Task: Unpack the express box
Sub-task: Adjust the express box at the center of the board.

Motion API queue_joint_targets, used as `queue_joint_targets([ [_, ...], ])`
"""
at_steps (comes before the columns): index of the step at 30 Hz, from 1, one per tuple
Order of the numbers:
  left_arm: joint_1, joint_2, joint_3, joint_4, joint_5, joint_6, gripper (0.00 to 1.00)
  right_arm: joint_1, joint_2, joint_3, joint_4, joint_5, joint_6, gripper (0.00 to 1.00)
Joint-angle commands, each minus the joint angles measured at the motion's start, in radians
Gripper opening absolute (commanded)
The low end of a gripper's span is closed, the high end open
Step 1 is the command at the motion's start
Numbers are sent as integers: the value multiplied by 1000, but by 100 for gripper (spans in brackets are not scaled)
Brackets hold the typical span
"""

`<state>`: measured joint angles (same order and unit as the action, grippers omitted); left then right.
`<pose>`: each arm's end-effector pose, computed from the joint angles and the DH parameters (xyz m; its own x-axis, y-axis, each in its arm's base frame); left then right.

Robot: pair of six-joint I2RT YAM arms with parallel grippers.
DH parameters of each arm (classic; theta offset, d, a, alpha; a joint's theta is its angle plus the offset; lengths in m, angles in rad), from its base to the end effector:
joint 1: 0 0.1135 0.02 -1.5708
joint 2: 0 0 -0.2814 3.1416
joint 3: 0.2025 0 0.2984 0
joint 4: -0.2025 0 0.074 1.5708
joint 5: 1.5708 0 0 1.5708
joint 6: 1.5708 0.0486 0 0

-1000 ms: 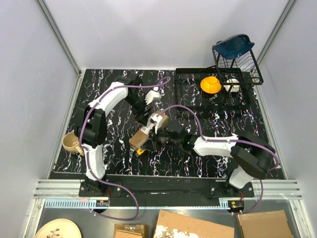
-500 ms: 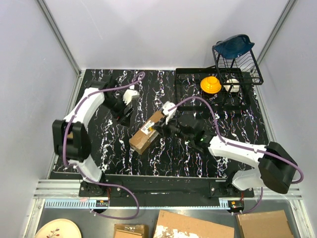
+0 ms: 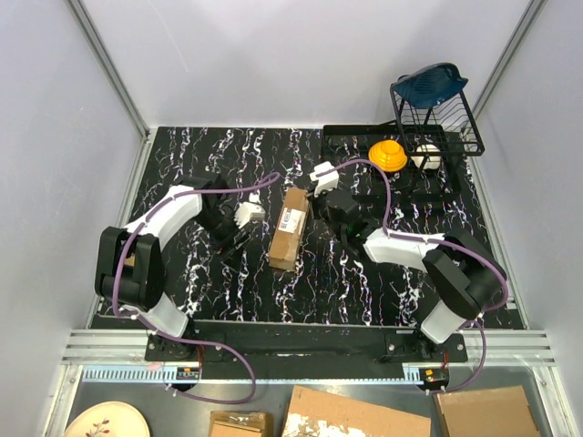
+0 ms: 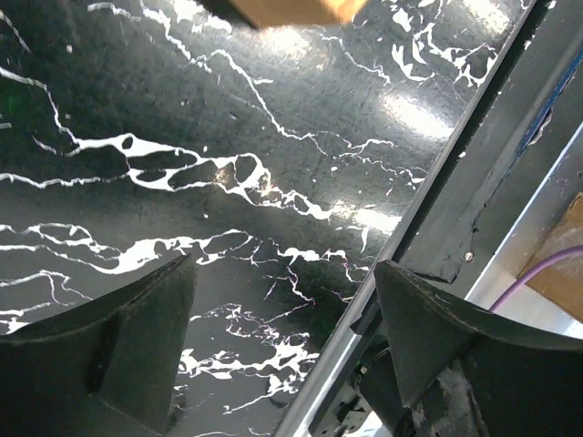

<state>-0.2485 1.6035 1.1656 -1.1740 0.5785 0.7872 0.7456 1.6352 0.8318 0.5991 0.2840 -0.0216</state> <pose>0.2985 -0.1031 0.2106 -0.5531 0.7523 -0.3580 0.8160 0.4026 -0.4147 0.3049 0.2630 0.2011 -0.1393 -0.1569 -0.9777 -0.4528 0.8882 -0.0780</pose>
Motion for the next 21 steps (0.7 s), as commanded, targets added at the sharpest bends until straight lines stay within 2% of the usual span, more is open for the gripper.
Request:
queue_joint_targets([
  [1,31,-7,-21,43,-9,-26,81,-11,-35,-8,85,72,-55,0],
  [4,28,-2,6,51,26,-52,81,-11,-75,15,7,40,-38,0],
  [8,-6,24,75,117,26,-104,82,1,-132,-8,-88,-42,78,0],
  [14,-81,62,89,171,23,-144,82,104,-196,-46,-283,29,112,0],
  [18,-121,79,109,209,32,-183,82,120,-210,-86,-295,35,138,0],
  [21,-132,84,124,307,-9,-284,82,120,-203,-70,-286,29,134,0],
])
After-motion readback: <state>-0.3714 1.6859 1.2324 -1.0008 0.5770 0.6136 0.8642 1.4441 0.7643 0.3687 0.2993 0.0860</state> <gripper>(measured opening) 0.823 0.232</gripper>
